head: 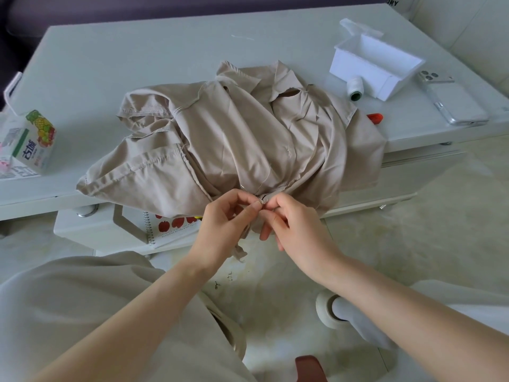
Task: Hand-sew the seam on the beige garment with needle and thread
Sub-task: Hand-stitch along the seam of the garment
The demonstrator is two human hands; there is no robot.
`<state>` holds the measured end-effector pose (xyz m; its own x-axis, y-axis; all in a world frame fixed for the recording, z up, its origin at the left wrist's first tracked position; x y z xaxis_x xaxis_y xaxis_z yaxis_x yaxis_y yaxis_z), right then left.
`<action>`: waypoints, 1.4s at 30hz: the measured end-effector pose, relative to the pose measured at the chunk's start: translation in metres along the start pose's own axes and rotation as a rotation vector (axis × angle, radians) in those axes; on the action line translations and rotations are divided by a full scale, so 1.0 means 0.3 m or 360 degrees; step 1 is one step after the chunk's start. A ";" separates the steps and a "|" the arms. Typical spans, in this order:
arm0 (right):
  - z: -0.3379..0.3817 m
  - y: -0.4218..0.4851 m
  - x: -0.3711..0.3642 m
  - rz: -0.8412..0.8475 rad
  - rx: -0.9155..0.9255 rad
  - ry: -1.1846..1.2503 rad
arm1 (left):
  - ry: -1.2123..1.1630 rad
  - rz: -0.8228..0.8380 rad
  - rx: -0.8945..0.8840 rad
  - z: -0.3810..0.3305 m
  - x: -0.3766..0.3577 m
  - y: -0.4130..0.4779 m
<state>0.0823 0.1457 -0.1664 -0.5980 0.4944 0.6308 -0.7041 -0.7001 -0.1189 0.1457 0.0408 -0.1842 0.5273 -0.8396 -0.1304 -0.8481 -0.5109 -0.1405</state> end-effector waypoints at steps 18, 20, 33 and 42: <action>-0.051 -0.039 0.066 -0.0002 0.0091 -0.0138 | -0.0206 -0.0484 0.0063 -0.010 0.000 0.039; -0.061 -0.055 0.091 0.0002 0.0093 -0.0120 | -0.0180 -0.0480 0.0071 -0.006 -0.010 0.043; -0.025 -0.179 0.065 0.0173 0.0648 -0.0791 | -0.0121 -0.0408 0.0081 -0.006 -0.037 0.047; -0.035 -0.160 0.031 0.0386 0.0490 -0.0937 | -0.0028 -0.0314 -0.0015 -0.026 -0.025 0.034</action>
<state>0.1064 0.1893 -0.1630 -0.3563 0.0061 0.9343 -0.3851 -0.9121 -0.1409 0.1328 0.0404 -0.1770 0.6840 -0.7197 -0.1188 -0.7287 -0.6669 -0.1557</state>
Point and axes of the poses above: each hand's wrist, its own y-axis towards the middle knuckle, its own x-axis out of the back of the hand, z = x × y, the point moved 8 cm from there along y, towards the middle knuckle, and after that the axes turned 12 degrees about -y, right-handed, at the moved point
